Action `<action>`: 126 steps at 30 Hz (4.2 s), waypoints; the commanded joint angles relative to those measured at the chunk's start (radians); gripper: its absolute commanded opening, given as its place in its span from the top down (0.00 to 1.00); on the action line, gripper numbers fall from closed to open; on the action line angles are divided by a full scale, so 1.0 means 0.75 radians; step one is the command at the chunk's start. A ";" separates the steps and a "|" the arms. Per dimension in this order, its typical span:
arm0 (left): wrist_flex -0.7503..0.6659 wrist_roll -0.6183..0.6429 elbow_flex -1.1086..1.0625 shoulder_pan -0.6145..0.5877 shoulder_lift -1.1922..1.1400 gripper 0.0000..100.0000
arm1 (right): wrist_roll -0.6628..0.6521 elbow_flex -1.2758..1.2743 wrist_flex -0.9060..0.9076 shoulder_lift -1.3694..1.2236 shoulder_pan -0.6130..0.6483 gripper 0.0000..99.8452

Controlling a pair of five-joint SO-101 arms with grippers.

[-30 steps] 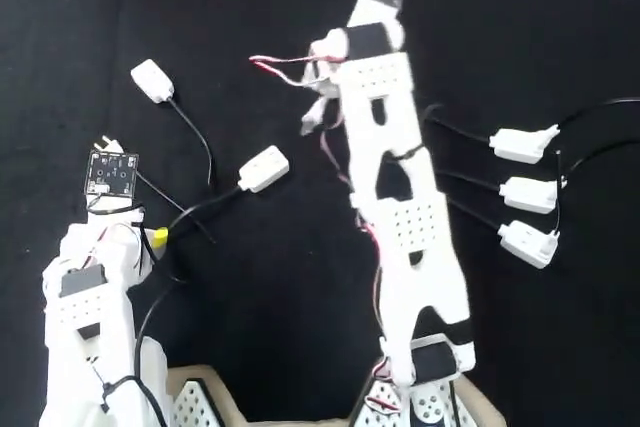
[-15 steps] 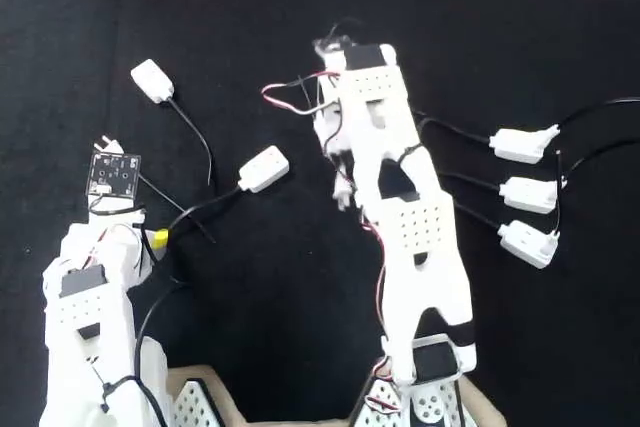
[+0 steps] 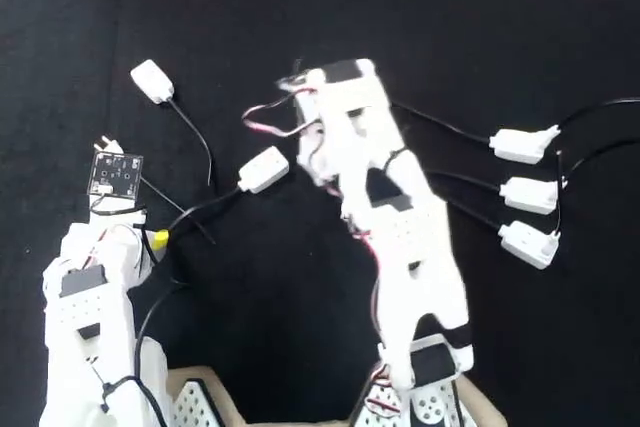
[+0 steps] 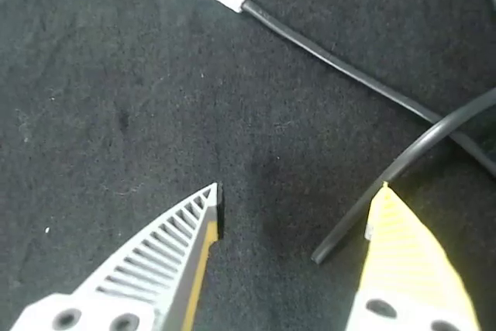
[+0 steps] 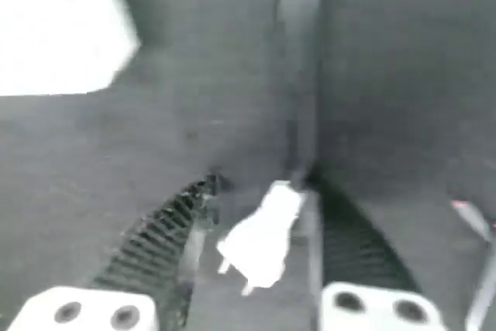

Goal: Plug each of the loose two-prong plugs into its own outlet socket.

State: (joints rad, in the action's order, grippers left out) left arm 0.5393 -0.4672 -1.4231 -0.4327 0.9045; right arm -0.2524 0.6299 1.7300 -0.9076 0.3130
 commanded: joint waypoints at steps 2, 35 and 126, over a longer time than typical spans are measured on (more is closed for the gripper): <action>-0.027 -0.008 0.005 0.017 0.020 0.70 | -0.008 -0.083 0.049 0.040 0.037 0.65; -0.033 -0.012 -0.007 0.060 0.020 0.70 | -0.098 -0.975 -0.229 1.104 -0.215 0.72; 0.160 0.106 0.028 -0.015 0.023 0.70 | 0.106 -1.392 -0.712 1.151 -0.113 0.72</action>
State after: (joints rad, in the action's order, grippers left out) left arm 0.6544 -0.3828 -1.4339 -0.4358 0.9045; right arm -0.1880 -0.4626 1.1976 -0.0330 0.2087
